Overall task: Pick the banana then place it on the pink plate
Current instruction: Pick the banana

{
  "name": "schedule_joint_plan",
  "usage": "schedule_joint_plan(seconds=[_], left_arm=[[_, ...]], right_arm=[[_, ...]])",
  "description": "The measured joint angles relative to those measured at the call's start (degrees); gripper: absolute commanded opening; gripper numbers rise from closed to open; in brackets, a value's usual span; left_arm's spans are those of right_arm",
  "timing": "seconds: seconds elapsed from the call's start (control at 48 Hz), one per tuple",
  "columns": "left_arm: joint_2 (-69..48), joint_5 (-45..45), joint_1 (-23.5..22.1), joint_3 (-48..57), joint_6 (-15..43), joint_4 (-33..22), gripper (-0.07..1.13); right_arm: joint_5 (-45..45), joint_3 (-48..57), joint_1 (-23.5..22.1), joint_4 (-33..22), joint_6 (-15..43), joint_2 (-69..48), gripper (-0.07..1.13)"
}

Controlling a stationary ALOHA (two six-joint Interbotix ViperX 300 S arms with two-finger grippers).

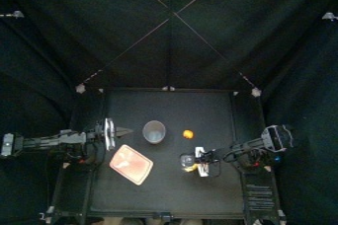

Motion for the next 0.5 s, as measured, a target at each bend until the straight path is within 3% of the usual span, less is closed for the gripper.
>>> schedule_joint_plan(seconds=[0.188, 0.5], left_arm=[[0.0, -0.1, 0.1, 0.4, 0.0, 0.0, -0.01], [0.0, -0.1, 0.1, 0.6, 0.0, -0.5, -0.01]], right_arm=[[0.2, -0.6, 0.6, 0.4, 0.0, 2.5, 0.91], [0.2, -1.1, 1.3, 1.2, 0.0, 3.4, 0.59]])
